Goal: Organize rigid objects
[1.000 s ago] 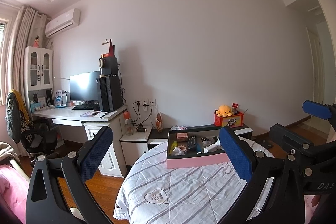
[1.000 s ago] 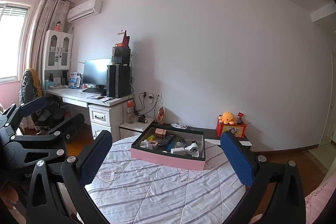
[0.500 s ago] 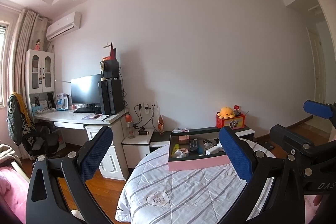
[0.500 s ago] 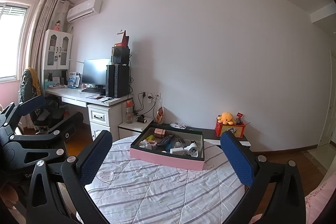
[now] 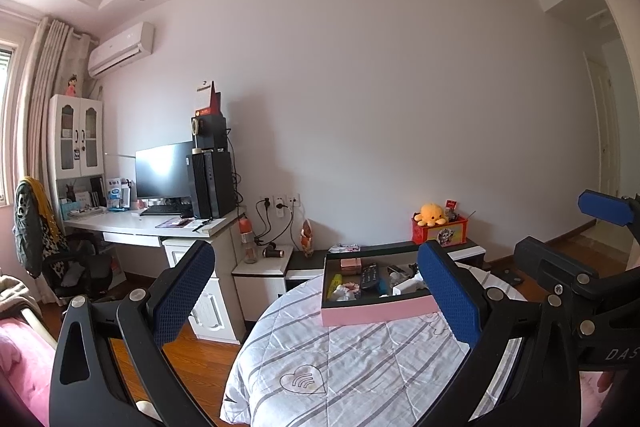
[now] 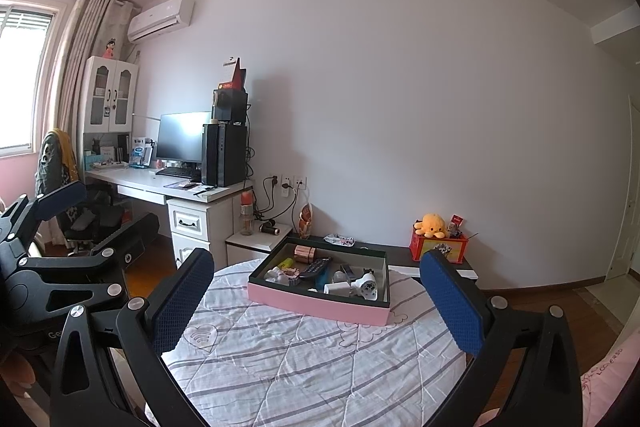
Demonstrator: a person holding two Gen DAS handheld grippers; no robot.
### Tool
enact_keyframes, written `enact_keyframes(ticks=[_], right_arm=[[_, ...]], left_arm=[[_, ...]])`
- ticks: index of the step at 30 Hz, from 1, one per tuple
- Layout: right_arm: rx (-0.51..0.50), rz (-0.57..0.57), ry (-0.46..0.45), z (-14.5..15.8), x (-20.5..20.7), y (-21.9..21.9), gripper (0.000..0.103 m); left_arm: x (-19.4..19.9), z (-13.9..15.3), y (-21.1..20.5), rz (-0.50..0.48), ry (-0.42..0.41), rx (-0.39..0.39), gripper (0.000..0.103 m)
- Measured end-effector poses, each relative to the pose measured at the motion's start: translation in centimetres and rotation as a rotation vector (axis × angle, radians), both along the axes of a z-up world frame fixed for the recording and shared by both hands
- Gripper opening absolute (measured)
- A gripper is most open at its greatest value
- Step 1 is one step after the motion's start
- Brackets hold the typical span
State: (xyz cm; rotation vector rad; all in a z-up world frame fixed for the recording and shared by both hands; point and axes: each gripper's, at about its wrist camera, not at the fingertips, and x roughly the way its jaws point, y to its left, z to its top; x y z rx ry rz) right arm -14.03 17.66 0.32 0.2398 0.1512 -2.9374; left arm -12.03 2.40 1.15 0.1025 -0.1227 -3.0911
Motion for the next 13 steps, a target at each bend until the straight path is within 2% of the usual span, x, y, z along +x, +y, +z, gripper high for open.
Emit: enact_keyframes(ticks=[13], right_arm=[[0.003, 0.001, -0.003, 0.0, -0.13, 0.01, 0.103]], left_arm=[[0.08, -0.17, -0.27, 0.001, -0.007, 0.004, 0.103]])
